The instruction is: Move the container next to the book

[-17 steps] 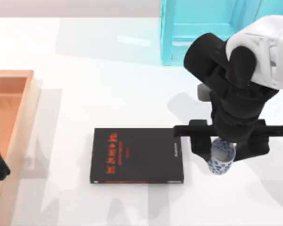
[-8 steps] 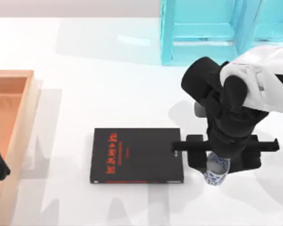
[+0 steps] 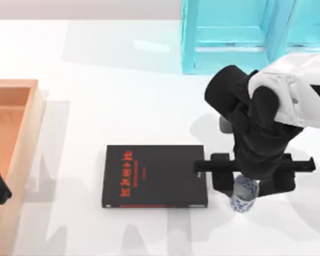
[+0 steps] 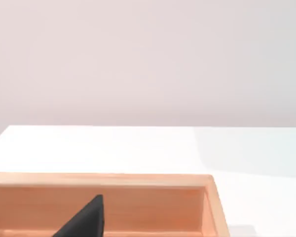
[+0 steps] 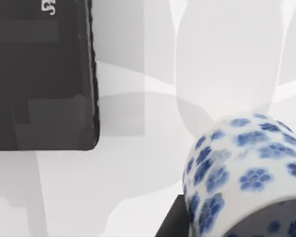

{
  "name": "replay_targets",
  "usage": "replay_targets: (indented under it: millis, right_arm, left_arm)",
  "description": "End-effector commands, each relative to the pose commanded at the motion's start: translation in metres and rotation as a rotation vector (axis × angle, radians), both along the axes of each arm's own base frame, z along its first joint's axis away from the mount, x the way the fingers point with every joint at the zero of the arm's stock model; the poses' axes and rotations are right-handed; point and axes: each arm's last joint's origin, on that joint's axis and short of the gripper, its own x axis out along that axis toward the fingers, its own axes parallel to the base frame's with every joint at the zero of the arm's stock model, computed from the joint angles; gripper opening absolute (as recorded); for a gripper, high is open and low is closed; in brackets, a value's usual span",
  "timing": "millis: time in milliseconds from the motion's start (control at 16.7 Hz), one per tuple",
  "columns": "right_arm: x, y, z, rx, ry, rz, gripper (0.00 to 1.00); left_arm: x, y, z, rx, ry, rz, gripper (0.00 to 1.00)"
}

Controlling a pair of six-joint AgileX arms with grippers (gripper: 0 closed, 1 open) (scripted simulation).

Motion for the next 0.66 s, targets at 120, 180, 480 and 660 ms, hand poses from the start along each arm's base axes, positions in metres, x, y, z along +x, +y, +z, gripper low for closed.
replay_targets:
  millis: [120,180,480,660]
  right_arm:
    - [0.0,0.0,0.0,0.0,0.0,0.0,0.75]
    - [0.0,0.0,0.0,0.0,0.0,0.0,0.83]
    - [0.0,0.0,0.0,0.0,0.0,0.0,1.0]
    - [0.0,0.0,0.0,0.0,0.0,0.0,1.0]
  left_arm:
    - [0.0,0.0,0.0,0.0,0.0,0.0,1.0]
    - [0.0,0.0,0.0,0.0,0.0,0.0,1.0]
    - [0.0,0.0,0.0,0.0,0.0,0.0,1.0]
    - [0.0,0.0,0.0,0.0,0.0,0.0,1.0]
